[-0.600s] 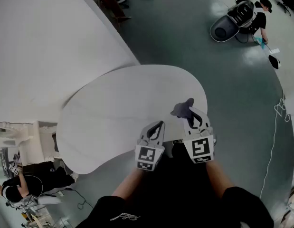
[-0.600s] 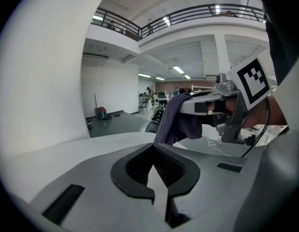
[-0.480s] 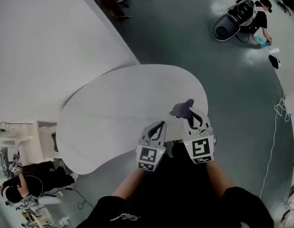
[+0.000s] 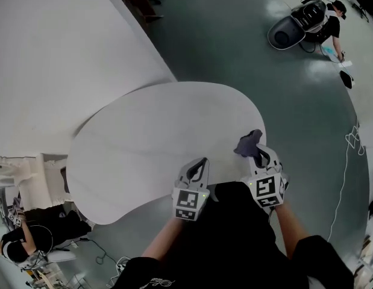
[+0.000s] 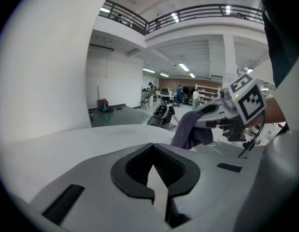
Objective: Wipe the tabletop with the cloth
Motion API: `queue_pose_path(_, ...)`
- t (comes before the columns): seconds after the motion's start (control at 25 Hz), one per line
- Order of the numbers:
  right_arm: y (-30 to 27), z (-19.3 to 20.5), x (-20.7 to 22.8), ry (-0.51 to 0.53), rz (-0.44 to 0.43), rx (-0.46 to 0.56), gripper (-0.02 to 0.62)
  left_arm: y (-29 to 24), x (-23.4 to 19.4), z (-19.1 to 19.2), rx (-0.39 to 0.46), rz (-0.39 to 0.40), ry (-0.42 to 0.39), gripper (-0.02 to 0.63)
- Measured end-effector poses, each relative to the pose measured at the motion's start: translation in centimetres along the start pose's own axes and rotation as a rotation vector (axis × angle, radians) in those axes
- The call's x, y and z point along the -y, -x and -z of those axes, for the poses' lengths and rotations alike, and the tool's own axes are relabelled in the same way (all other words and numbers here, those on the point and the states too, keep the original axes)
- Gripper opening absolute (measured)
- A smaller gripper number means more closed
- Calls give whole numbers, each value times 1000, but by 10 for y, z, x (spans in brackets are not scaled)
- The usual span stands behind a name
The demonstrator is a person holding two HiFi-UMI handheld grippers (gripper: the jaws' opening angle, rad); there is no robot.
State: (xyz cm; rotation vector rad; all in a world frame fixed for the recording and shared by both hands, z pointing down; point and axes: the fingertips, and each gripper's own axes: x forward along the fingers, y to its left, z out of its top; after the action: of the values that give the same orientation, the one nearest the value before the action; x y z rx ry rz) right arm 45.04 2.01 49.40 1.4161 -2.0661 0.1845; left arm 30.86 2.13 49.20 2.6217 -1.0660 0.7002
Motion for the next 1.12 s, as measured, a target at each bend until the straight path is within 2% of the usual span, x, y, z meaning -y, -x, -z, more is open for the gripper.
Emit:
queue_pose_path(0.16,-38,58,-5,82,-70,-177,25,1,-1,13,-34,14,-1,8)
queue_pose_path(0.28,-66,71,-5,214,-69,-215,25,1,-4,24,-66,10,17,8)
queue_pose_path(0.36,-81,75,-6,263,-68,-223,25,-4,-6,30,-81,6,31,8)
queue_pose_path(0.44,-92,73,-5,229,-62,-201,25,-9,-8,32,-89,5,33,8)
queue_pose_path(0.56,-102,67,-3,120,-55,-141,25,-17,-8,32,-91,6,24,8)
queue_pose_path(0.64,-109,63,0,97,-54,-120,25,-23,-8,32,-90,9,26,8)
queue_pose_path(0.92,-151,46,34,169,5,-123,25,-43,-8,31,-94,20,33,8)
queue_pose_path(1.12,-184,33,70,193,-33,-142,26,-54,-7,29,-100,14,38,8)
